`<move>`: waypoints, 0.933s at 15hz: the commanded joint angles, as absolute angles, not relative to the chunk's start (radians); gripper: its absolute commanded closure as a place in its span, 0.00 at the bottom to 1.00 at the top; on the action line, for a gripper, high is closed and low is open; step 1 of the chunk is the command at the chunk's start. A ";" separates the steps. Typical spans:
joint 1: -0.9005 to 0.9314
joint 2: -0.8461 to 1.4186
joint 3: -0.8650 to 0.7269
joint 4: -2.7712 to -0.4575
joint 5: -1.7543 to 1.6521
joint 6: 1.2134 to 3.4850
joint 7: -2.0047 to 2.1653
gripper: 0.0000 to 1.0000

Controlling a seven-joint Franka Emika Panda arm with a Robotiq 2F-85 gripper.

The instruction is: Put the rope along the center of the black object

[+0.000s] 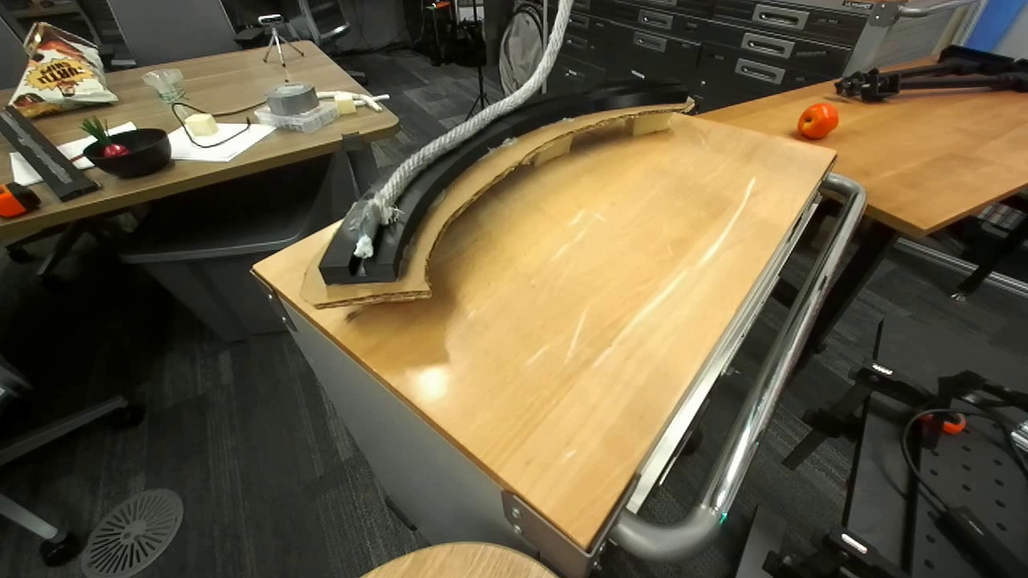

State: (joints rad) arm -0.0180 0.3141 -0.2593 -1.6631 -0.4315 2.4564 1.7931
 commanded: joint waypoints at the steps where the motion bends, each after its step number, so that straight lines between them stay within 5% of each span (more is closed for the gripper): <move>1: -0.010 0.323 -0.260 -1.619 -0.433 2.410 1.802 0.97; 14: -0.024 0.333 -0.246 -1.577 -0.399 2.300 1.797 0.97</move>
